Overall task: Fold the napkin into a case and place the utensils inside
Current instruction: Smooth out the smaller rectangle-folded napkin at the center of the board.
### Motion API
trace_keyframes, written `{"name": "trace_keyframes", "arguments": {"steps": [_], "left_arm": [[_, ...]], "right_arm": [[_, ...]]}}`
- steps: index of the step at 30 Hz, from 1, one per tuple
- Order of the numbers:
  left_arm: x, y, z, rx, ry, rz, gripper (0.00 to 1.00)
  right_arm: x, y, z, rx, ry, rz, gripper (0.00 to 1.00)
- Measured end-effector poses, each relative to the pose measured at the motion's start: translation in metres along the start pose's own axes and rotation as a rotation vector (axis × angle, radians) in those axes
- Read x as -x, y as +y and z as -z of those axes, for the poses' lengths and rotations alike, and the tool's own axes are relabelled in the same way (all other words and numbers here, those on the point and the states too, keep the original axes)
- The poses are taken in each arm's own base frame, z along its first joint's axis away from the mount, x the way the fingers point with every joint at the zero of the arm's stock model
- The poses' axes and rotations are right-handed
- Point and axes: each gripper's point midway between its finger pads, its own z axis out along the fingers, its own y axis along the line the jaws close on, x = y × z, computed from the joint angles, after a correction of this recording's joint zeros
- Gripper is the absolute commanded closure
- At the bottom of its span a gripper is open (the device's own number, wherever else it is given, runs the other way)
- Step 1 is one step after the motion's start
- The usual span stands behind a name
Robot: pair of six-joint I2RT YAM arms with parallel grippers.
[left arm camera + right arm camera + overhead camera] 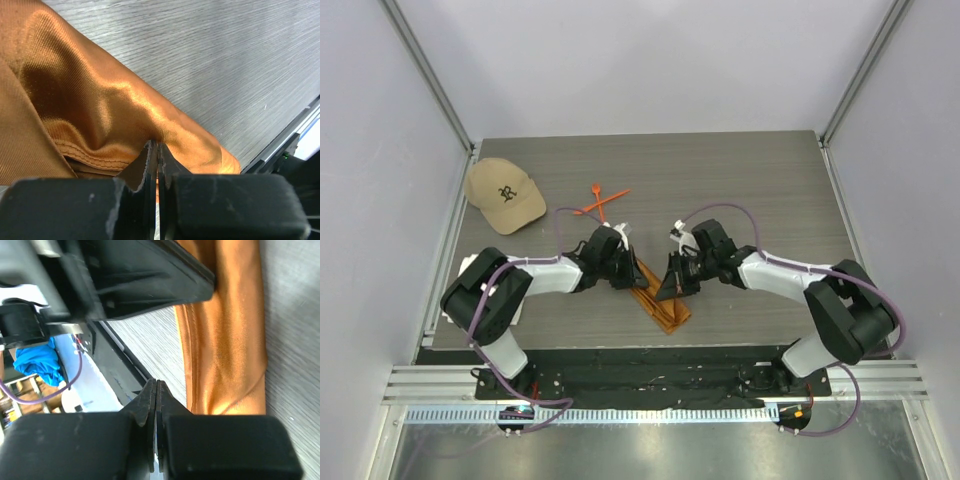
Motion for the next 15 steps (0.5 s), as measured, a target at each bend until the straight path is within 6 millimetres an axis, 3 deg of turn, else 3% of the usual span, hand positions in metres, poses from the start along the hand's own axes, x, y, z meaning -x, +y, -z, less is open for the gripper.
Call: {"name": "trace_keyframes", "arguments": {"steps": [5, 11, 15], "left_arm": [[0.002, 0.002, 0.001, 0.009, -0.016, -0.026, 0.96], [0.004, 0.004, 0.003, 0.023, -0.024, -0.045, 0.96], [0.003, 0.006, 0.004, 0.035, -0.019, -0.065, 0.96]], "right_arm": [[0.007, -0.003, 0.001, -0.009, -0.019, 0.012, 0.99], [-0.028, -0.044, -0.016, -0.066, 0.063, -0.073, 0.99], [-0.034, -0.045, -0.015, -0.042, 0.056, -0.077, 0.99]]}}
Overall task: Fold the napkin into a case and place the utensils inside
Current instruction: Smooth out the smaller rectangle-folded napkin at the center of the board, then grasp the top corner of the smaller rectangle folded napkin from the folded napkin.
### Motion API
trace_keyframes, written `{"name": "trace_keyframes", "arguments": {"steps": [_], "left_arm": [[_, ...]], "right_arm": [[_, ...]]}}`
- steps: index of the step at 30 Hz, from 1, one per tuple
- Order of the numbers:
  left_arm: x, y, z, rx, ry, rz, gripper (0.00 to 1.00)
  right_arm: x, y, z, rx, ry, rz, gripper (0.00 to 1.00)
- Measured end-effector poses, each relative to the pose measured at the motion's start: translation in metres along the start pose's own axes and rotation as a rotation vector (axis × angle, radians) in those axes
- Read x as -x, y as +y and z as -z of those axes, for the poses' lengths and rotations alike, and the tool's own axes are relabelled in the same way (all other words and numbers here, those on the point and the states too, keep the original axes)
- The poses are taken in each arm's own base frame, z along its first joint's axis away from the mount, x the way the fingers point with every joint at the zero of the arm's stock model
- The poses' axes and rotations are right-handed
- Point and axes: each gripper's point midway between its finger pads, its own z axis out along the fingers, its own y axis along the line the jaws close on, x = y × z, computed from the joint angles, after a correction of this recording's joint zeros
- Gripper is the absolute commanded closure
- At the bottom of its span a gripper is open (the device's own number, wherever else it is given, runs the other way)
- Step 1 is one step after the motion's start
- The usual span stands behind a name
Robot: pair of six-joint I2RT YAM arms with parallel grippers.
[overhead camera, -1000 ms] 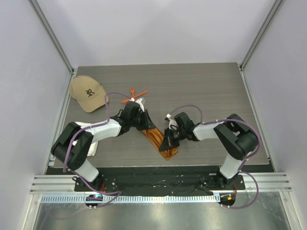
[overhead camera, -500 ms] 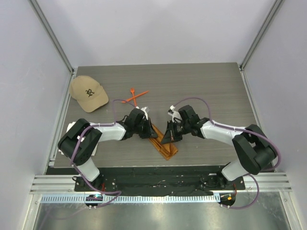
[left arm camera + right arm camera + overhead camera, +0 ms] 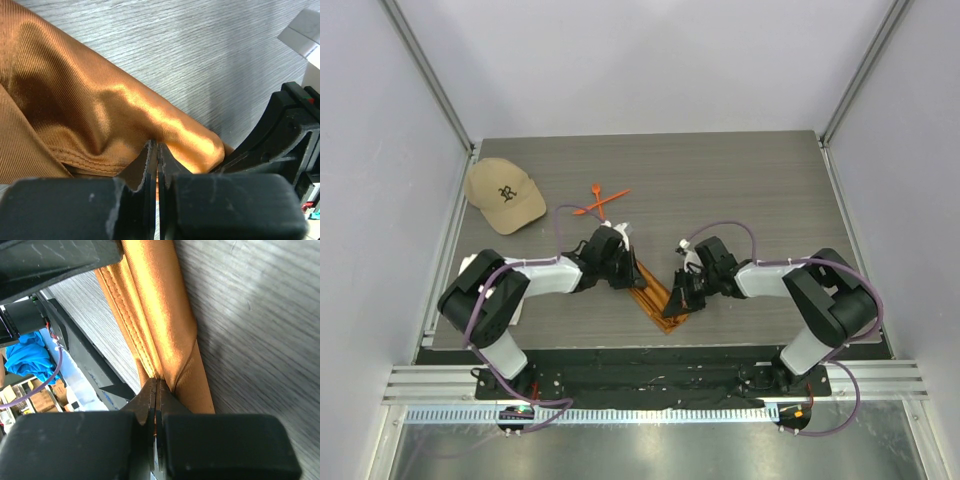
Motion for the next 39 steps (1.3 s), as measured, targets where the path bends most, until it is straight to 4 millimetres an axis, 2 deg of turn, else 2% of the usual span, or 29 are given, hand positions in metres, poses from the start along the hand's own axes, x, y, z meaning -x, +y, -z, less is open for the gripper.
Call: {"name": "trace_keyframes", "arguments": {"steps": [2, 4, 7, 9, 10, 11, 14, 17, 18, 19, 22, 26, 29, 35, 39], "left_arm": [[0.000, 0.000, 0.000, 0.006, 0.005, -0.006, 0.95], [0.001, 0.000, 0.001, 0.013, 0.009, -0.017, 0.89], [0.005, -0.002, 0.004, 0.023, 0.014, -0.017, 0.73], [0.014, -0.012, 0.014, 0.025, 0.006, -0.021, 0.63], [0.021, -0.018, 0.018, 0.021, -0.007, -0.029, 0.62], [0.029, -0.024, 0.024, 0.019, -0.023, -0.036, 0.61], [0.068, -0.054, 0.049, -0.001, -0.104, -0.063, 0.72], [0.099, -0.065, 0.071, 0.024, -0.185, -0.086, 0.81], [0.104, -0.063, 0.074, 0.047, -0.197, -0.091, 0.86], [0.106, -0.058, 0.076, 0.080, -0.201, -0.094, 0.87], [0.104, -0.029, 0.075, 0.222, -0.185, -0.095, 0.89], [0.092, 0.012, 0.065, 0.408, -0.123, -0.081, 0.88], [0.084, 0.033, 0.057, 0.499, -0.083, -0.073, 0.86], [0.078, 0.049, 0.042, 0.576, -0.050, -0.063, 0.87], [0.072, 0.050, 0.033, 0.590, -0.032, -0.073, 0.82]], "right_arm": [[0.000, 0.000, 0.001, 0.001, -0.006, 0.004, 0.99], [0.000, 0.000, 0.002, -0.001, -0.012, 0.010, 0.99], [-0.001, 0.000, 0.005, -0.016, -0.010, 0.008, 0.99], [0.003, 0.004, 0.010, -0.034, -0.011, 0.010, 0.99], [0.006, 0.007, 0.012, -0.039, -0.018, 0.017, 0.99], [0.013, 0.012, 0.015, -0.043, -0.028, 0.027, 0.98], [0.043, 0.034, 0.022, -0.031, -0.080, 0.079, 0.98], [0.080, 0.060, 0.027, -0.007, -0.146, 0.138, 0.99], [0.092, 0.067, 0.027, -0.002, -0.165, 0.151, 0.99], [0.104, 0.071, 0.025, -0.002, -0.179, 0.157, 0.99], [0.129, 0.072, 0.013, -0.007, -0.204, 0.149, 0.99], [0.137, 0.056, -0.008, -0.028, -0.189, 0.085, 0.99], [0.136, 0.044, -0.022, -0.034, -0.173, 0.029, 0.99], [0.140, 0.040, -0.031, -0.025, -0.177, 0.001, 0.99], [0.144, 0.041, -0.037, -0.005, -0.176, -0.006, 0.99]]}}
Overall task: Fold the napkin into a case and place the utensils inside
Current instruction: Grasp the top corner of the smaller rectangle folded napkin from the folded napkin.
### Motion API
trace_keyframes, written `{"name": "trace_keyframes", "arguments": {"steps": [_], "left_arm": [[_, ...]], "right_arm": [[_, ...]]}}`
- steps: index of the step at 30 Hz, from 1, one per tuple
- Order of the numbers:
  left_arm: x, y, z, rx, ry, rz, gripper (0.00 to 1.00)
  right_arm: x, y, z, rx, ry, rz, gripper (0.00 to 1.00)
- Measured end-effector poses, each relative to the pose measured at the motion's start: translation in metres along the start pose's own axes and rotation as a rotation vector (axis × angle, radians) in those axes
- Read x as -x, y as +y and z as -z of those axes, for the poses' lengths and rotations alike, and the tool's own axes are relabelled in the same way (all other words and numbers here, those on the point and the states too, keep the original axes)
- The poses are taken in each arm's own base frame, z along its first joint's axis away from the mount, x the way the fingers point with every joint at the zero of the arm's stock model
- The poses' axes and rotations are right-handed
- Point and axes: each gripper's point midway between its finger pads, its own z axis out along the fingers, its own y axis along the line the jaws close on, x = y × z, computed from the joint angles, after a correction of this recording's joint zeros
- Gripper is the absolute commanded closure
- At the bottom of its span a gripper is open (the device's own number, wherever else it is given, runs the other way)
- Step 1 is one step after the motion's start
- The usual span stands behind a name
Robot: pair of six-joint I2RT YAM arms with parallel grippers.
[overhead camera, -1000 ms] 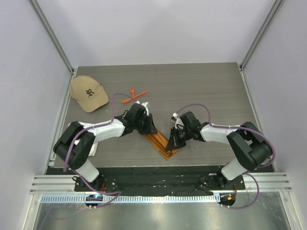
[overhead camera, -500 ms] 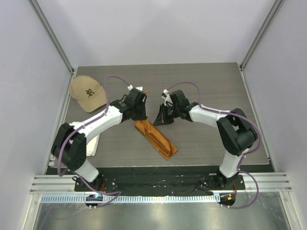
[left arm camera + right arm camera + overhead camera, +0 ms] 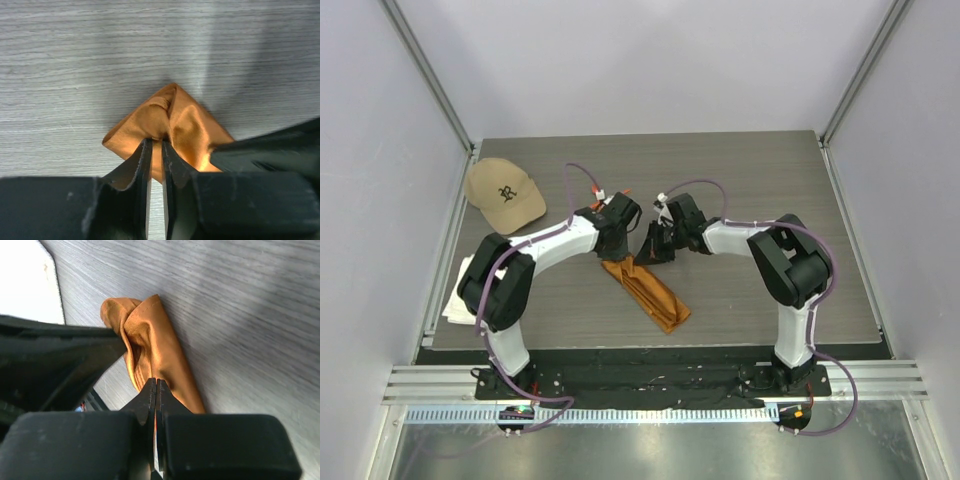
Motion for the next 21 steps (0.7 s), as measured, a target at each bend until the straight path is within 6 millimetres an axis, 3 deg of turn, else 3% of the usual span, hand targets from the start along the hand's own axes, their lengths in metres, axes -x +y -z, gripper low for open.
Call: {"name": "trace_keyframes", "arguments": {"steps": [7, 11, 21], "left_arm": [[0.000, -0.008, 0.003, -0.007, -0.013, -0.013, 0.69], [-0.002, -0.010, 0.003, -0.005, -0.017, -0.023, 0.68], [-0.001, -0.011, -0.005, 0.020, -0.012, -0.038, 0.85]], "right_arm": [[-0.006, 0.002, -0.008, 0.013, 0.021, 0.006, 0.99], [-0.007, 0.007, -0.010, 0.025, 0.025, 0.016, 0.99], [-0.008, 0.008, -0.015, 0.040, 0.033, 0.004, 0.99]]}}
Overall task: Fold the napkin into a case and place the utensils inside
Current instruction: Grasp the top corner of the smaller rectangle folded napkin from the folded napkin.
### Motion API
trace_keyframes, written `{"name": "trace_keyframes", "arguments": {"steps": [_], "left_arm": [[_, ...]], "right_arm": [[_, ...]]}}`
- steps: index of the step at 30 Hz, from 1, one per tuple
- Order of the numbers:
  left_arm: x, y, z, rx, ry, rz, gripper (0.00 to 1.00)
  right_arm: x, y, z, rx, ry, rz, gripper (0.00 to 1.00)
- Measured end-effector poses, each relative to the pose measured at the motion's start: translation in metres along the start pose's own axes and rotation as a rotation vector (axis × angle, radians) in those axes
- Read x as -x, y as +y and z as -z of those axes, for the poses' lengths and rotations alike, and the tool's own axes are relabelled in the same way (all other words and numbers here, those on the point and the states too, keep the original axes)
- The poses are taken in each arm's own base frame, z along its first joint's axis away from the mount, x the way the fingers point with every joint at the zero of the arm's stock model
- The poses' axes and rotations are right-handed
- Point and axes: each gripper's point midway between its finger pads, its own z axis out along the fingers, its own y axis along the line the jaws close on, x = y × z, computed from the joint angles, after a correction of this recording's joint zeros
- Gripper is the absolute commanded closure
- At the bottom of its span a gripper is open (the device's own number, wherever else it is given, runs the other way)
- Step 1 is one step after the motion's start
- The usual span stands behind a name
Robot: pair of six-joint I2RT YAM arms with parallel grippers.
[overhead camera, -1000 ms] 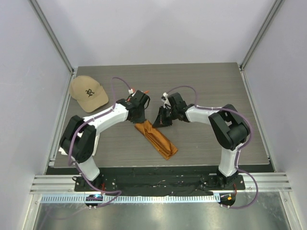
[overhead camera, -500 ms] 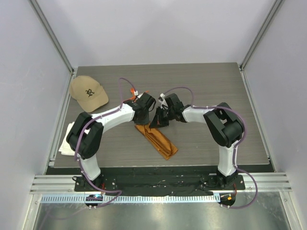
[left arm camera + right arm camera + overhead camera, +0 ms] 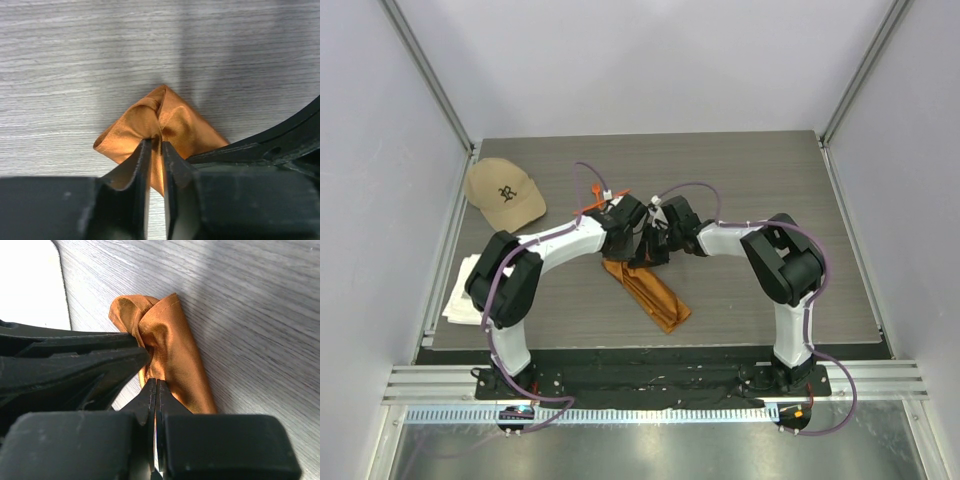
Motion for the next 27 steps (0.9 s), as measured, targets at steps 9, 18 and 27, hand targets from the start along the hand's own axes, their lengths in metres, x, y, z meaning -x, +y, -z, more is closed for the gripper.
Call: {"name": "trace_keyframes", "arguments": {"steps": [9, 18, 27], "left_arm": [[0.001, 0.001, 0.001, 0.004, -0.010, -0.003, 1.00], [0.001, -0.004, 0.009, -0.033, -0.027, 0.007, 1.00], [-0.003, 0.004, 0.007, -0.014, -0.026, 0.011, 1.00]], "right_arm": [[-0.002, 0.000, -0.007, 0.019, 0.007, 0.003, 0.99], [-0.009, 0.006, -0.028, 0.061, 0.043, -0.017, 0.99], [-0.011, 0.009, -0.033, 0.105, 0.046, -0.048, 0.99]]}}
